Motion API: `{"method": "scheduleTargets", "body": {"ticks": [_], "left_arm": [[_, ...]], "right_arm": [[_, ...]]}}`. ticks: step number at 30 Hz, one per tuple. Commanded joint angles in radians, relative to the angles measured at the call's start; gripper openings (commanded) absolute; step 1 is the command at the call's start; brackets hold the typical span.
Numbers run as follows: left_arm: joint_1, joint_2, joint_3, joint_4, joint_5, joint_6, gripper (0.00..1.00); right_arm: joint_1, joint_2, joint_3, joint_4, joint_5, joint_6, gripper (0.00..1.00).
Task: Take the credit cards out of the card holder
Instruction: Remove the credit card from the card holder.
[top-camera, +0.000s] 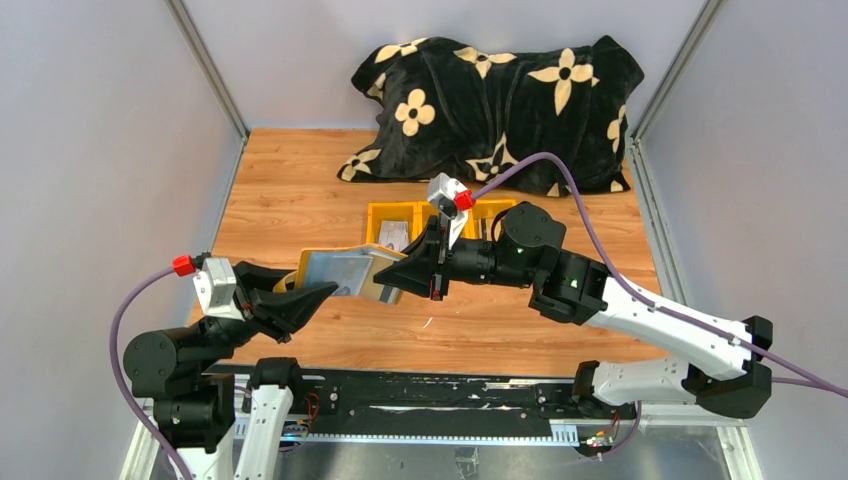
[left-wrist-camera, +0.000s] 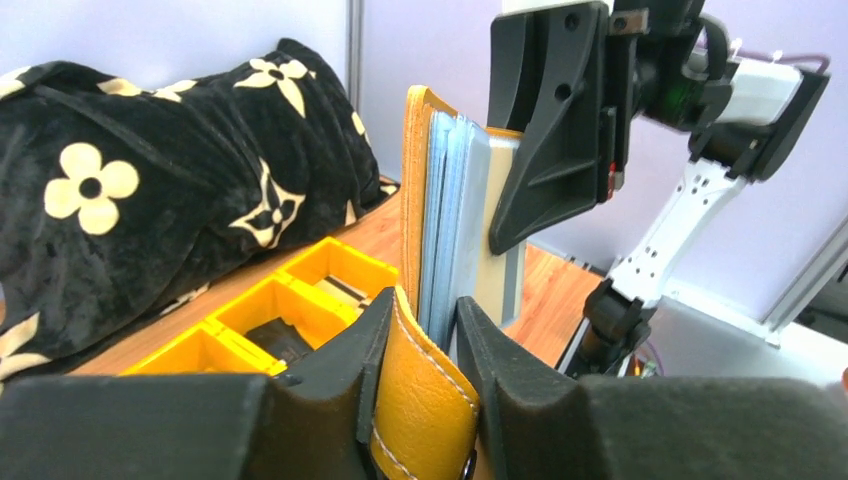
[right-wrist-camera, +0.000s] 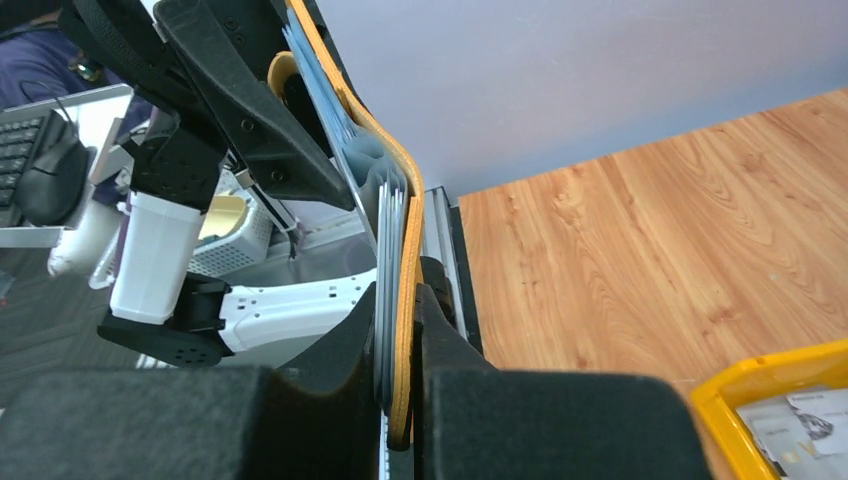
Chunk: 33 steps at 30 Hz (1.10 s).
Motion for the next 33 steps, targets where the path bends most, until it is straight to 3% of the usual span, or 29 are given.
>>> {"method": "scheduleTargets", "body": {"ticks": [1, 10, 15, 17, 20, 26, 30, 33], "left_arm": [[0.003, 0.020, 0.029, 0.056, -0.091, -0.079, 0.27], [0.002, 0.058, 0.028, 0.166, -0.060, -0.266, 0.23], [0.003, 0.089, 0.050, 0.077, -0.116, -0.214, 0.50], [0.003, 0.093, 0.059, 0.008, -0.188, -0.166, 0.54], [0.003, 0.090, 0.055, -0.020, -0.246, -0.149, 0.51], [0.003, 0.084, 0.014, 0.101, -0.170, -0.271, 0.30], [0.002, 0.092, -0.001, 0.188, -0.088, -0.360, 0.28], [0.003, 0.097, -0.004, 0.195, -0.065, -0.373, 0.35]], "right_arm": [[-0.031, -0.034, -0.036, 0.149, -0.126, 0.084, 0.00], [-0.106, -0.048, -0.121, 0.309, -0.238, 0.218, 0.00], [-0.126, -0.030, -0.102, 0.289, -0.250, 0.265, 0.00], [-0.132, -0.028, -0.097, 0.287, -0.255, 0.280, 0.00], [-0.134, -0.027, -0.100, 0.303, -0.265, 0.293, 0.00], [-0.136, -0.023, -0.131, 0.366, -0.278, 0.326, 0.00], [-0.136, -0.014, -0.143, 0.396, -0.281, 0.344, 0.00], [-0.136, -0.004, -0.137, 0.401, -0.290, 0.348, 0.00]]}}
